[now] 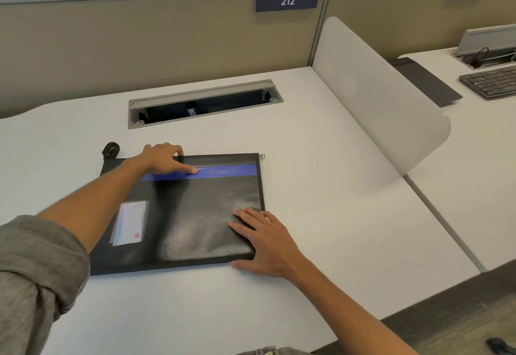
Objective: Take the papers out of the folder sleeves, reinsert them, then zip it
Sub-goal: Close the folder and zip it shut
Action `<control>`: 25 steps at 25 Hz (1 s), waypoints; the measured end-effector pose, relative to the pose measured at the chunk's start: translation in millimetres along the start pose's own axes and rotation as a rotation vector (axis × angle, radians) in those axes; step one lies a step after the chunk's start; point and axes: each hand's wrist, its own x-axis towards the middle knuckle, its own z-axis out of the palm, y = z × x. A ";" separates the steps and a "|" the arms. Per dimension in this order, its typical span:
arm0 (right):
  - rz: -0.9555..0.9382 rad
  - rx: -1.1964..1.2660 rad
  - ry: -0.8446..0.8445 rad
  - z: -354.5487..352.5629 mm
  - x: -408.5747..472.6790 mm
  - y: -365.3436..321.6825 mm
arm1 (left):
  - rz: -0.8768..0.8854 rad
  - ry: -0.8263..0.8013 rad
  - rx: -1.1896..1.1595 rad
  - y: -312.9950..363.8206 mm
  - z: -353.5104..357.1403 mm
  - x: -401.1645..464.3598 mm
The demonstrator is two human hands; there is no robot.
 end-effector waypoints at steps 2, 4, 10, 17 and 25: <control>-0.005 0.058 0.000 -8.9 -1.9 13.7 | 0.031 -0.025 -0.150 -4.0 -0.7 -3.1; 0.038 0.076 0.047 -12.8 -6.1 23.8 | 0.083 0.024 -0.248 -7.4 -1.0 -10.4; 0.594 0.694 0.288 -10.8 -20.3 25.7 | 0.044 0.341 -0.379 -11.6 -10.5 -23.5; 0.845 1.195 0.329 -31.6 10.6 -1.6 | -0.210 0.431 -0.880 6.0 -5.4 -31.7; 0.948 0.988 0.568 -50.4 33.0 61.8 | -0.297 0.445 -1.281 89.5 33.3 -32.7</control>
